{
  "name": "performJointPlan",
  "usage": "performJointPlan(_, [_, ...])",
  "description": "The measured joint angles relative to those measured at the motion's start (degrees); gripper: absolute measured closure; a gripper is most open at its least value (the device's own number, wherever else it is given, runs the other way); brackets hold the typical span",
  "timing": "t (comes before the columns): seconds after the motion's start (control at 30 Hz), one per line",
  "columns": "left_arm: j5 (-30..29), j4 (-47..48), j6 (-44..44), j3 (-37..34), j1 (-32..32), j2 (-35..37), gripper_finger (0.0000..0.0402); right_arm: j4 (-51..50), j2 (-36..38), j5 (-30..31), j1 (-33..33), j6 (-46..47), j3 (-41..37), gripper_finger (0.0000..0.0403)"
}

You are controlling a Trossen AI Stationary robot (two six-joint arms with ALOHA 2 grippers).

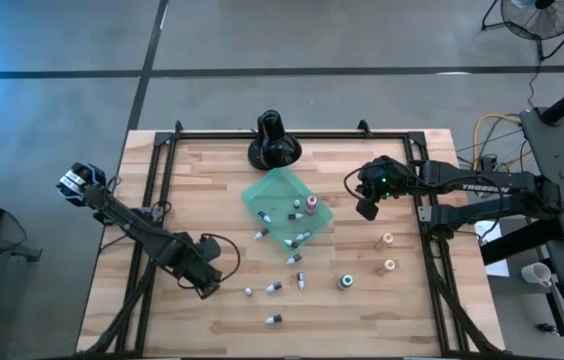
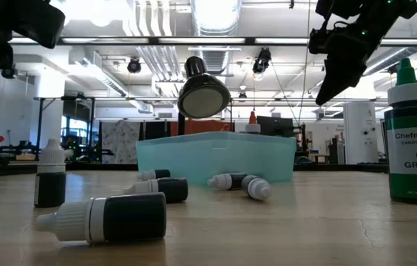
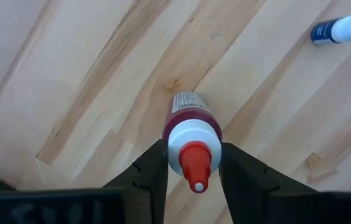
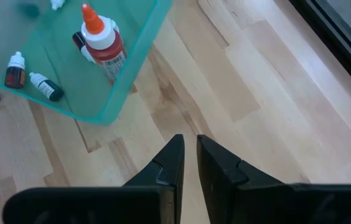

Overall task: Pick & Place food coloring
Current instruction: Put the large red coloring bottle into the green bin

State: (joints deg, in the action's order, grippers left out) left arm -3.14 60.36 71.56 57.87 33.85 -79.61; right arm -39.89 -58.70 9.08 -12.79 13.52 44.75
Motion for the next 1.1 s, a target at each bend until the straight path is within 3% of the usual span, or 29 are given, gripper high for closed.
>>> performJointPlan(0.27, [0.0, -0.1, 4.0, 1.0, -2.4, 0.2, 0.0315, 0.0, 0.0, 0.0, 0.0, 0.0, 0.0, 0.0365])
performJointPlan(0.53, [-2.0, 4.6, 1.6, 6.8, -11.4, 1.0, 0.0315, 0.0, 0.0, 0.0, 0.0, 0.0, 0.0, 0.0365])
performJointPlan(0.87, [-7.3, 6.6, -20.0, 23.8, -34.5, -2.6, 0.0315, 0.0, 0.0, 0.0, 0.0, 0.0, 0.0, 0.0365])
performJointPlan(1.1, [-7.4, 6.6, -35.5, 30.8, -42.0, -13.1, 0.0316, 0.0, 0.0, 0.0, 0.0, 2.4, 0.0, 0.0365])
